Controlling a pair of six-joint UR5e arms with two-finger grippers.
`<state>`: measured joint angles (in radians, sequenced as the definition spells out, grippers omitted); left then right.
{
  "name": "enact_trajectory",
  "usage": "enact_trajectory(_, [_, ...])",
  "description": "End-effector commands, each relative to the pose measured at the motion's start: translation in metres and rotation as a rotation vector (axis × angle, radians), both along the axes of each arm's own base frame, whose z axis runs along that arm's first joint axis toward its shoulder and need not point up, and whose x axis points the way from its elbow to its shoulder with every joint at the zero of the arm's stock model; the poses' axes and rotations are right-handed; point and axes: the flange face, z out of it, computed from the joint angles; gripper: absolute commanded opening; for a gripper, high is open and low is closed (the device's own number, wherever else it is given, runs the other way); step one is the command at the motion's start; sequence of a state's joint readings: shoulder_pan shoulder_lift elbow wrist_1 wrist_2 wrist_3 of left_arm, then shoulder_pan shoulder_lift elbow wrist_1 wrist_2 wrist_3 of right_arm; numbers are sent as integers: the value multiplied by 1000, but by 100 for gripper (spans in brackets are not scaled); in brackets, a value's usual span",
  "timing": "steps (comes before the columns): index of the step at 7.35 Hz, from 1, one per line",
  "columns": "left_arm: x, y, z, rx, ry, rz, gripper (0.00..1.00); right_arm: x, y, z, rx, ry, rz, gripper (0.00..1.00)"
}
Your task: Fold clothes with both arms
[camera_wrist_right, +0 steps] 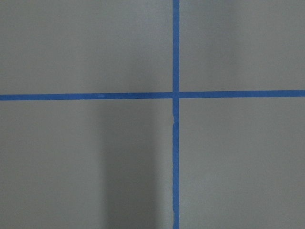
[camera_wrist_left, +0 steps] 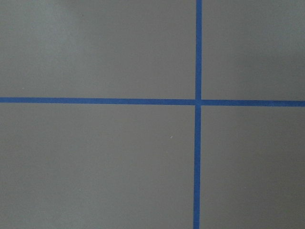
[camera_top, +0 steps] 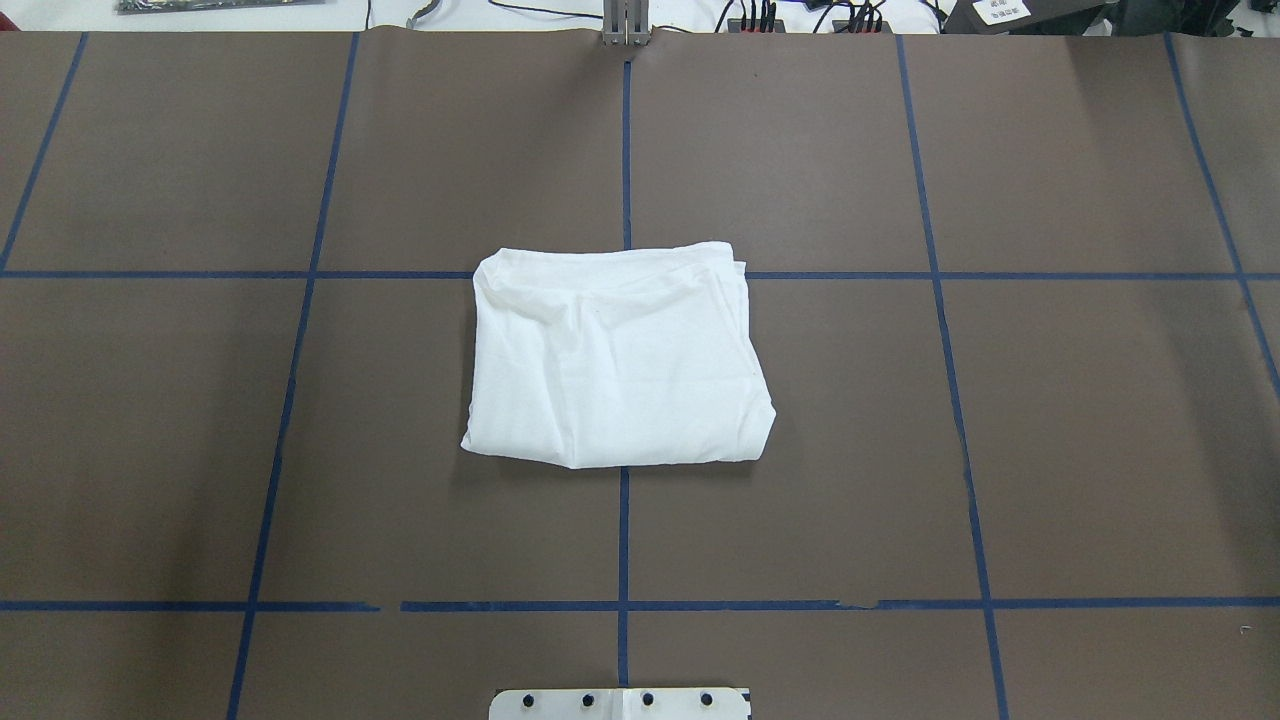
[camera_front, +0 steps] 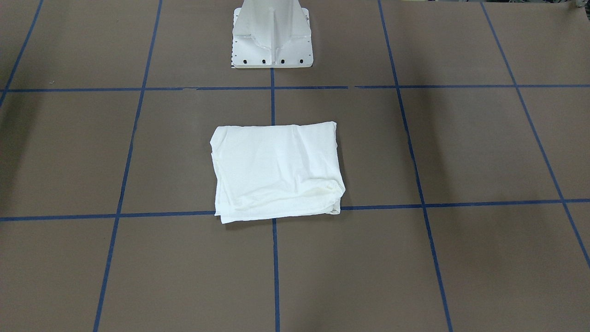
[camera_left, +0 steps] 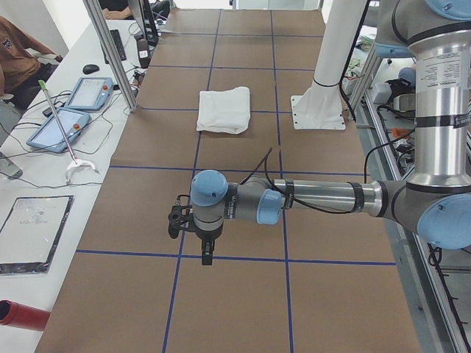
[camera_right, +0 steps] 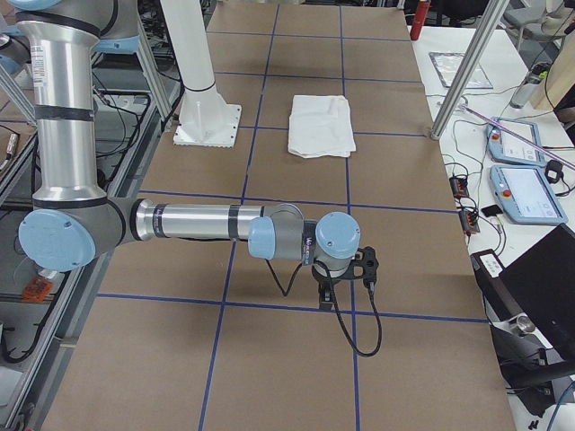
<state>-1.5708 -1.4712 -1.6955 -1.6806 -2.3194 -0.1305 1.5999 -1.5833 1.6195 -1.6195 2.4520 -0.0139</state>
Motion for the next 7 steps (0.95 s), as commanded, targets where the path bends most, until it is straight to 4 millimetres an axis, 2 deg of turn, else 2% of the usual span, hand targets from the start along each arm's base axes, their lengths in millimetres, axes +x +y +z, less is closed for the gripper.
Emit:
enact_trajectory(1, [0, -1, -1, 26, 0, 35, 100, 0, 1, -1, -1, 1, 1, 100])
enact_trajectory(3, [-1, 1, 3, 30, -8, 53, 100, 0, 1, 4, -5, 5, -2, 100])
enact_trajectory(6, [-2, 2, -17, 62, -9, 51, 100, 0, 0, 0, 5, 7, -2, 100])
enact_trajectory(7, [-1, 1, -13, 50, -10, 53, 100, 0, 0, 3, 1, 13, -3, 100])
